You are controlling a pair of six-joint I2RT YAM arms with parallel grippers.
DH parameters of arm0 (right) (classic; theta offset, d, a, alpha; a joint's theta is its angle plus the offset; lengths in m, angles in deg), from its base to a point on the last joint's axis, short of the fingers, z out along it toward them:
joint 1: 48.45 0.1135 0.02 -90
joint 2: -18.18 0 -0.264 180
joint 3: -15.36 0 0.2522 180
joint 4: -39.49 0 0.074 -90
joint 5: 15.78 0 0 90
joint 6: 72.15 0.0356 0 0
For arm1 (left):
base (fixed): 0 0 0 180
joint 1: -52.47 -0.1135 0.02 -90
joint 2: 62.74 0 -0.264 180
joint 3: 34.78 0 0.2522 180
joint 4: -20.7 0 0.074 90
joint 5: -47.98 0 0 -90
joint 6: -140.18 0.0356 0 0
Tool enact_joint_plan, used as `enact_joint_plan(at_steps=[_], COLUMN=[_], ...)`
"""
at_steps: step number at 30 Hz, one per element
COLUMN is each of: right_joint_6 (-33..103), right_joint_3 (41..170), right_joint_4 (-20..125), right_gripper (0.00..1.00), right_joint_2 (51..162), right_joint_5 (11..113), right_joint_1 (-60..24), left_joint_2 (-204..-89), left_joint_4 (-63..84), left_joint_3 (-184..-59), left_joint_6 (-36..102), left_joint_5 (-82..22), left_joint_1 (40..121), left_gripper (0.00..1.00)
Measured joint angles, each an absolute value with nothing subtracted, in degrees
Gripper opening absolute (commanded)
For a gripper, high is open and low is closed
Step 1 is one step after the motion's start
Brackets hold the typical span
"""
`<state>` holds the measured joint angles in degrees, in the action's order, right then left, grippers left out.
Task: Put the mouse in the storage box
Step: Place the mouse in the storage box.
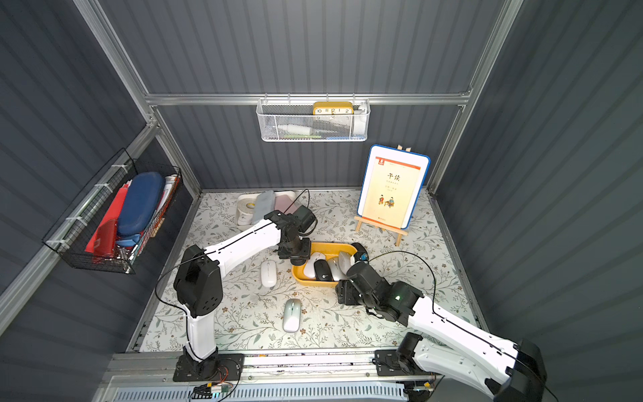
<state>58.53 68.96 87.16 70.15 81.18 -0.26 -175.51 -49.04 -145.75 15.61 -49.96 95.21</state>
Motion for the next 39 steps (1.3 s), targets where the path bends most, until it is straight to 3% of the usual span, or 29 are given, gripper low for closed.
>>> enact_joint_plan(at_steps=[15,24,27,30,39], right_joint_6=[59.0,59.0,58.9,59.0,59.0], right_joint_3=[68.7,68.4,68.3,68.0,67.7], right_joint_4=[88.9,88.9,88.9,88.9,88.7], right_gripper=[0.72,0.72,0.72,0.72,0.72], right_joint_2=[66.6,66.6,66.4,66.0,65.4], right_joint_5=[82.4,82.4,82.4,82.4,82.4], right_joint_1=[-0.5,-0.6,-0.6,-0.6,-0.6], left_joint_2=[-179.2,-182.3,-182.4,-182.5,-183.2], left_joint_4=[-45.2,-43.2,-43.2,-43.2,-43.1], left_joint_3=[-146.1,-144.8,-144.8,-144.8,-144.8], left_joint_6=[15.6,15.8,15.8,15.9,16.3], left_joint_5=[-44.2,-40.5,-40.3,-40.3,-40.6], left_joint_1=[96.4,96.4,96.4,96.4,96.4], left_gripper=[0.34,0.54,0.64,0.83,0.89])
